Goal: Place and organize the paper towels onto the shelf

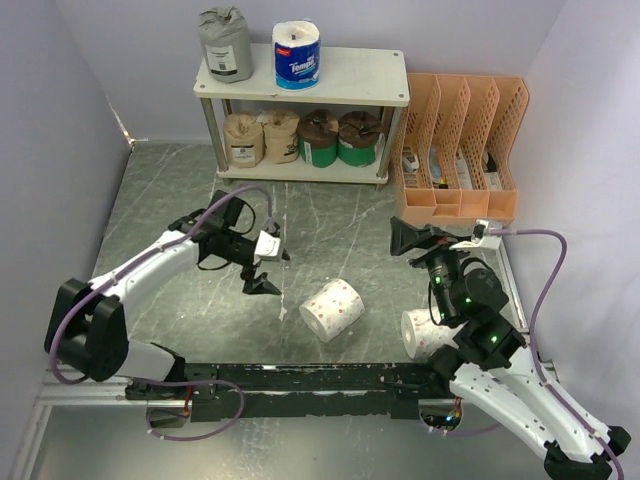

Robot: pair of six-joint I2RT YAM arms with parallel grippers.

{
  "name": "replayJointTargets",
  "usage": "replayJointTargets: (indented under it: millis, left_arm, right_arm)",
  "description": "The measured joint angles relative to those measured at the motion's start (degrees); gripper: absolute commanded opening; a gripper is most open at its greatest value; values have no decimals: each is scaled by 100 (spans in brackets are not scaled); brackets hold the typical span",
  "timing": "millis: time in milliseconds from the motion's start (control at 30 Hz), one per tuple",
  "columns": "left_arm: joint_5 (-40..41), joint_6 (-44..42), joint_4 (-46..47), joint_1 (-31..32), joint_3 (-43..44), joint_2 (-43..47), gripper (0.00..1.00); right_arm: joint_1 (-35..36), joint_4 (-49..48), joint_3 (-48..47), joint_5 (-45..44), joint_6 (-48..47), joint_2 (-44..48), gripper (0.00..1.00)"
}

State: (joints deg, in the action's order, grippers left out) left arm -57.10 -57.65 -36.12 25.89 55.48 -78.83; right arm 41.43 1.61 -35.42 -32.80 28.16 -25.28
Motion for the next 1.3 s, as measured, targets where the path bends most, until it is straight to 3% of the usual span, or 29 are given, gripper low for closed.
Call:
replayJointTargets:
  millis: [433,533,633,700,800,867,900,1133,1300]
  left_arm:
    - [313,306,1244,1403,-219,-1049,100]
    - [415,391,1434,1591,-219,-1145,96]
    - [531,455,1644,1773,-221,-1248,83]
    - [590,496,1749,1860,-221,-1338,68]
    - [610,546,1810,1934,-190,-1427,41]
    - [656,544,1805,1993,-92,-1495,11]
    - [678,525,1790,2028,-24,-1550,7]
    - [894,575,1438,2199,382,-1709,7]
    - [1099,1843,446,2284,1298,-1904,7]
  right_arm:
    - [-2,138,-26,-103,63,-190,100]
    - [-2,162,-26,-122,46,-181,100]
    - [-2,212,-26,-151,13,-142,100]
    - [-2,269,-26,-177,-13,-76,100]
    - [-2,341,-26,-243,-35,33,100]
    - [-2,376,-26,-280,-44,118,100]
    - [-2,407,-26,-299,-55,173,100]
    - [-2,579,-26,-407,-138,361,100]
    - [-2,647,-26,-413,-203,356,100]
